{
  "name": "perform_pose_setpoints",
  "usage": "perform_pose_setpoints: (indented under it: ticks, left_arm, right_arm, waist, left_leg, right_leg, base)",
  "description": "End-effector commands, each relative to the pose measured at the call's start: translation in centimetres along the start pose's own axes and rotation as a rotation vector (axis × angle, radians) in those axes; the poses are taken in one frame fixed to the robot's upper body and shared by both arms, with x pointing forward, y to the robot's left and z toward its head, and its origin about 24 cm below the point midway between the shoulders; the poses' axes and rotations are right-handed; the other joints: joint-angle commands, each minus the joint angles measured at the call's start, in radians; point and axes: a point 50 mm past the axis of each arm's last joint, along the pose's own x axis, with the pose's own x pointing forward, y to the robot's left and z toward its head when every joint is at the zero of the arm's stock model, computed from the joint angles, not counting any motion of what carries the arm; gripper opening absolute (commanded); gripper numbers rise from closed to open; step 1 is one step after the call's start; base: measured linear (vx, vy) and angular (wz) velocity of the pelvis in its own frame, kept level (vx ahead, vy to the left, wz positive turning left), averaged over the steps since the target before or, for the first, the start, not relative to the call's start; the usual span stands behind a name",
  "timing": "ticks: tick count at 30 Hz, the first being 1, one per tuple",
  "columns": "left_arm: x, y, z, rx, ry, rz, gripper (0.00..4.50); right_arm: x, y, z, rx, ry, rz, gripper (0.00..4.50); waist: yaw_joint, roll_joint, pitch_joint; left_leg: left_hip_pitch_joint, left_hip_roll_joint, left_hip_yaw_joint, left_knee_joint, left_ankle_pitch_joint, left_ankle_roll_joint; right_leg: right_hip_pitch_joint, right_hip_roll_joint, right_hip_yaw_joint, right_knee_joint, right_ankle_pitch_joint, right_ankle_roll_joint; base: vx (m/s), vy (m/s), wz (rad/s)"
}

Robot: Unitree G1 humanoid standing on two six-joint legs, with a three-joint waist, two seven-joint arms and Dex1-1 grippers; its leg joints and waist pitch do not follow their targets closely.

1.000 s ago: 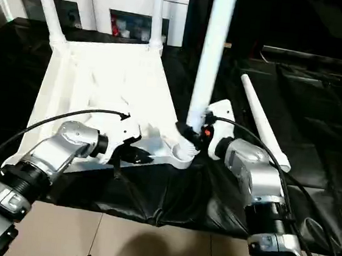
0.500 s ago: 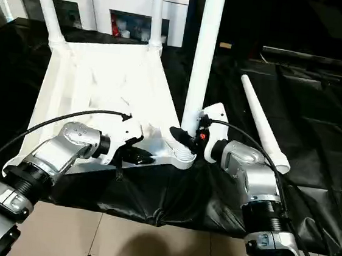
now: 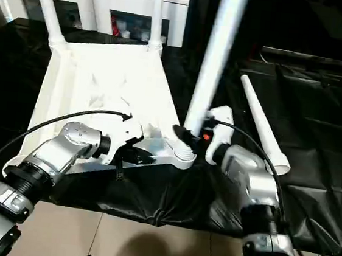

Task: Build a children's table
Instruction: Insert table leg to table base

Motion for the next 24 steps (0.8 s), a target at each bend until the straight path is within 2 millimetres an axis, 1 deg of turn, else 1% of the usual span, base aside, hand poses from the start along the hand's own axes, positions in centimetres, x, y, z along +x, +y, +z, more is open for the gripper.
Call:
perform_pose_setpoints:
  ticks: [1,3,4,6,7,9,11,13,14,15,17,18,19,21,22,24]
  left_arm:
    - [-0.4,0.5,1.3,0.030,-0.050,0.024,0.00]
    - [-0.4,0.5,1.3,0.030,-0.050,0.025,0.00]
    - [-0.3,0.6,1.4,0.030,-0.051,0.029,0.00]
    - [-0.3,0.7,1.4,0.031,-0.051,0.032,0.00]
    - [-0.3,0.7,1.5,0.031,-0.052,0.038,0.00]
    - [-0.3,0.8,1.5,0.032,-0.052,0.041,0.00]
    - [-0.3,0.8,1.5,0.032,-0.052,0.042,0.00]
    - [-0.3,0.8,1.5,0.034,-0.051,0.043,0.00]
    - [-0.3,0.8,1.5,0.034,-0.051,0.045,0.00]
    - [-0.2,0.8,1.4,0.034,-0.051,0.047,0.00]
    - [-0.2,0.8,1.4,0.035,-0.052,0.049,0.00]
    - [-0.2,0.8,1.4,0.035,-0.052,0.049,0.00]
    - [-0.1,0.8,1.4,0.034,-0.053,0.049,0.00]
    - [-0.1,0.7,1.3,0.035,-0.053,0.049,0.00]
    - [0.0,0.6,1.3,0.036,-0.053,0.049,0.00]
    - [0.0,0.6,1.2,0.036,-0.053,0.048,0.00]
  right_arm:
    - [-1.1,-0.6,-3.0,0.075,0.058,-0.063,1.90]
    - [-1.1,-0.5,-3.2,0.083,0.053,-0.065,1.90]
    - [-1.5,-0.5,-3.8,0.085,0.050,-0.076,1.90]
    - [-1.7,-0.5,-4.2,0.077,0.046,-0.085,1.90]
    - [-2.0,-0.4,-4.6,0.055,0.042,-0.100,1.90]
    - [-2.1,-0.2,-4.9,0.012,0.048,-0.109,1.90]
    - [-2.2,0.0,-5.0,-0.020,0.058,-0.109,1.90]
    - [-2.2,0.4,-5.0,-0.058,0.066,-0.104,1.90]
    - [-2.2,0.5,-5.0,-0.071,0.067,-0.104,1.90]
    - [-2.1,0.9,-4.9,-0.106,0.068,-0.098,1.90]
    - [-2.0,1.2,-4.8,-0.132,0.066,-0.093,1.90]
    - [-2.0,1.2,-4.8,-0.132,0.066,-0.093,1.90]
    - [-2.0,1.4,-4.8,-0.135,0.060,-0.094,1.90]
    - [-1.8,1.5,-4.9,-0.137,0.056,-0.092,1.90]
    - [-1.7,1.6,-5.0,-0.137,0.053,-0.089,1.90]
    - [-1.7,1.7,-5.0,-0.138,0.051,-0.086,1.90]
  waist:
    - [0.005,-0.001,-0.078]
    - [0.006,-0.002,-0.078]
    - [0.006,0.002,-0.077]
    - [0.007,0.001,-0.075]
    - [0.007,0.003,-0.075]
    - [0.007,0.001,-0.074]
    - [0.007,0.002,-0.073]
    - [0.004,-0.001,-0.071]
    - [0.006,0.000,-0.072]
    - [0.006,-0.004,-0.071]
    - [0.006,-0.002,-0.071]
    - [0.005,-0.003,-0.071]
    - [0.004,-0.006,-0.070]
    - [0.004,-0.004,-0.069]
    - [0.003,-0.011,-0.068]
    - [0.003,-0.009,-0.068]
  left_leg:
    - [0.018,0.082,-0.043,-0.074,-0.127,0.040]
    - [0.018,0.082,-0.043,-0.074,-0.127,0.039]
    - [0.018,0.081,-0.043,-0.074,-0.133,0.037]
    - [0.020,0.082,-0.043,-0.075,-0.147,0.034]
    - [0.022,0.082,-0.045,-0.077,-0.163,0.028]
    - [0.023,0.082,-0.046,-0.079,-0.174,0.022]
    - [0.023,0.082,-0.046,-0.079,-0.180,0.021]
    - [0.023,0.081,-0.046,-0.081,-0.187,0.020]
    - [0.024,0.081,-0.046,-0.080,-0.187,0.020]
    - [0.023,0.081,-0.046,-0.080,-0.184,0.023]
    - [0.023,0.082,-0.047,-0.081,-0.180,0.024]
    - [0.024,0.083,-0.047,-0.082,-0.184,0.024]
    - [0.024,0.082,-0.046,-0.082,-0.191,0.025]
    - [0.023,0.081,-0.047,-0.082,-0.196,0.025]
    - [0.024,0.078,-0.045,-0.081,-0.203,0.026]
    - [0.023,0.079,-0.046,-0.081,-0.199,0.028]
  right_leg:
    - [0.056,-0.127,0.078,-0.074,-0.261,-0.148]
    - [0.058,-0.127,0.077,-0.075,-0.265,-0.146]
    - [0.056,-0.126,0.077,-0.076,-0.272,-0.145]
    - [0.055,-0.127,0.077,-0.081,-0.292,-0.140]
    - [0.055,-0.127,0.076,-0.084,-0.318,-0.133]
    - [0.056,-0.129,0.077,-0.087,-0.336,-0.124]
    - [0.055,-0.129,0.077,-0.089,-0.346,-0.120]
    - [0.054,-0.128,0.077,-0.091,-0.366,-0.113]
    - [0.054,-0.128,0.077,-0.091,-0.368,-0.112]
    - [0.054,-0.130,0.077,-0.092,-0.373,-0.108]
    - [0.052,-0.128,0.078,-0.091,-0.373,-0.101]
    - [0.052,-0.128,0.077,-0.091,-0.375,-0.101]
    - [0.051,-0.129,0.078,-0.094,-0.384,-0.100]
    - [0.052,-0.129,0.077,-0.096,-0.397,-0.097]
    - [0.050,-0.130,0.076,-0.100,-0.428,-0.087]
    - [0.050,-0.130,0.077,-0.102,-0.442,-0.078]
  base:
    - [0.000,0.000,0.00]
    - [0.000,0.000,0.00]
    - [0.000,0.000,0.00]
    - [0.000,0.000,0.00]
    - [0.000,0.000,0.00]
    - [0.000,0.000,0.00]
    - [0.000,0.000,0.00]
    - [0.000,0.000,0.00]
    - [0.000,0.000,0.00]
    - [0.000,0.000,0.00]
    - [0.000,0.000,0.00]
    - [0.000,0.000,0.00]
    - [0.000,0.000,0.00]
    - [0.000,0.000,0.00]
    - [0.000,0.000,0.00]
    - [0.000,0.000,0.00]
